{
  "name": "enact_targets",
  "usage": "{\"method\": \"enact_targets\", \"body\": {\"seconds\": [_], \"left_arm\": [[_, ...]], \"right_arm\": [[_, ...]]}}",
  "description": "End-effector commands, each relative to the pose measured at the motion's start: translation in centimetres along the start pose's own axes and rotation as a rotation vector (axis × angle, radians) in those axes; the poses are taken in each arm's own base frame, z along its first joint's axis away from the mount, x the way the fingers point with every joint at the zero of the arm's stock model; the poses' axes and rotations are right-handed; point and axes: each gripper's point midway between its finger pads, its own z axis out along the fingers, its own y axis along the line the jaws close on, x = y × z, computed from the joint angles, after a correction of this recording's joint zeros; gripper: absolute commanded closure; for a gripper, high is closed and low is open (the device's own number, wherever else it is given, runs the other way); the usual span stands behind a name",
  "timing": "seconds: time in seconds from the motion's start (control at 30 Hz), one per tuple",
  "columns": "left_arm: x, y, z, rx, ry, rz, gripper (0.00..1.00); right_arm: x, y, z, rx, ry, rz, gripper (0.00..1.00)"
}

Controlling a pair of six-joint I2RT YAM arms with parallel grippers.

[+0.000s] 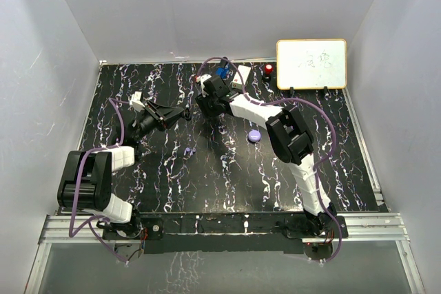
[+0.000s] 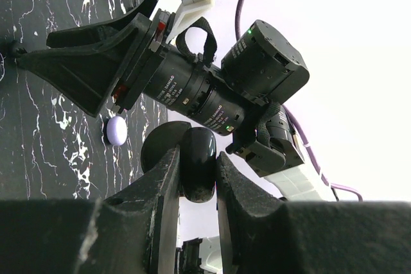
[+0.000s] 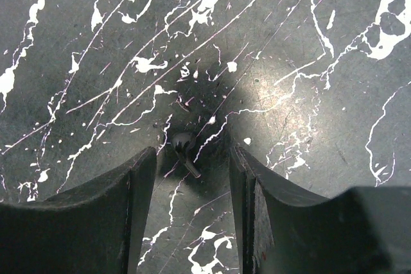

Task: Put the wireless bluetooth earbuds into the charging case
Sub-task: Pick up the earbud from the center of the board.

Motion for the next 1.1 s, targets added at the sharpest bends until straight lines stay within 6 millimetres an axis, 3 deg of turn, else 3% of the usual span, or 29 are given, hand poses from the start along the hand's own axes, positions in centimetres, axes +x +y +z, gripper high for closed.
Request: {"method": "enact_targets", "body": {"seconds": [0.0,0.5,1.07], "left_arm": [[0.2,-1.6,-0.5,0.039,0.009,0.038,1.00],[0.2,-1.5,-0.5,0.037,0.008,0.039,1.00],[0.2,-1.4,-0.5,0.037,0.007,0.036,1.00]], "right_arm": [[-2.7,0.4,-0.5,-0.012,-0.071,-0.035,0.53],[-1.9,1.1,0.9,-0.022,-0.049,-0.059,0.53],[-0.8,0.8,1.6,0.023,-0.014,-0.089,0.61]]}}
